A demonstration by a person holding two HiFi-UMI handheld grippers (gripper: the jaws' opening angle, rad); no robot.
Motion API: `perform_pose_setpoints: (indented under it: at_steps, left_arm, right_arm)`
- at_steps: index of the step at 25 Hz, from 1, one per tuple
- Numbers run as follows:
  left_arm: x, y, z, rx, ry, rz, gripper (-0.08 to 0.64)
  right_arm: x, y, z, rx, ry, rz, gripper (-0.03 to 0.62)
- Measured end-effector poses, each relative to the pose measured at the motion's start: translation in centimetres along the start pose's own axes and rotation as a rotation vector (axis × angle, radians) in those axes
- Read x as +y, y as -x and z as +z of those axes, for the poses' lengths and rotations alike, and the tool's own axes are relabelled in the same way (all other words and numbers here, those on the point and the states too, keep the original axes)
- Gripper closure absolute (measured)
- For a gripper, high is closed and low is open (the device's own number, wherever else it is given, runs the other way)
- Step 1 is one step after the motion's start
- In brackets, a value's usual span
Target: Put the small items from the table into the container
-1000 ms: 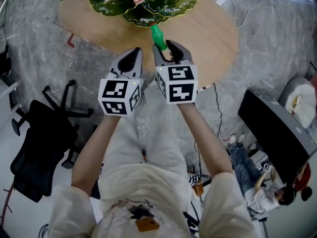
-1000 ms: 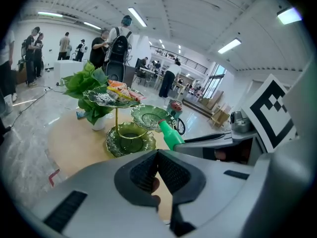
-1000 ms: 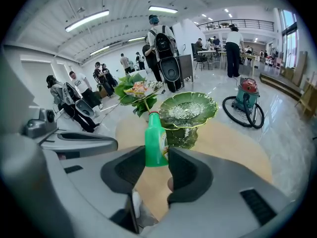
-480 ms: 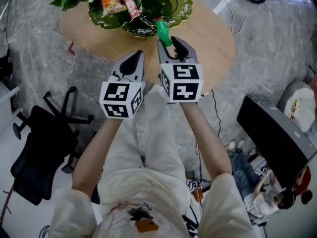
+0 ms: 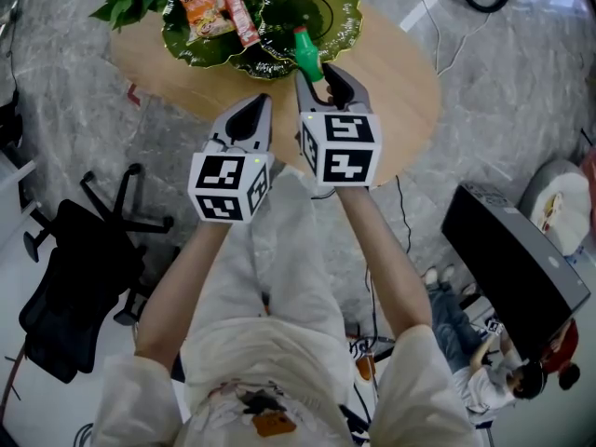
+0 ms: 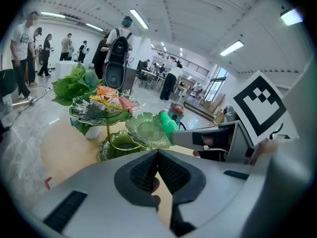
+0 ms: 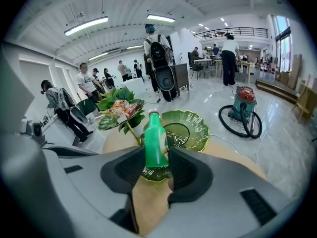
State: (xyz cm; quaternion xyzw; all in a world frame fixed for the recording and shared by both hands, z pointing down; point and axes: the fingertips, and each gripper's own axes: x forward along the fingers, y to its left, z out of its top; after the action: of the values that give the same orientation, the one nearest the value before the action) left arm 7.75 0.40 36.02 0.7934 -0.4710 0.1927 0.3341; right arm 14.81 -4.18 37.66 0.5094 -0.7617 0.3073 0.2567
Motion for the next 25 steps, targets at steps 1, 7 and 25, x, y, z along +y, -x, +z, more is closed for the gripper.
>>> perform_pose_setpoints:
  at_steps: [1,7,25]
  left_arm:
    - [0.1,-0.2,0.1,0.000,0.000,0.002,0.565]
    - [0.5,-1.5,0.7,0.004,0.015,0.010,0.565]
    - [1.9,-2.3,-0.2,0.026,0.038,0.009,0.565]
  right_arm:
    - [-0.1,-0.3,0.2,0.001,0.001,0.001,0.442]
    - [-1.2,-1.9,1.2,0.004,0.010,-0.015,0.442]
    - [-1.7,-4.2,-0.6,0.070,0.010,-0.053,0.442]
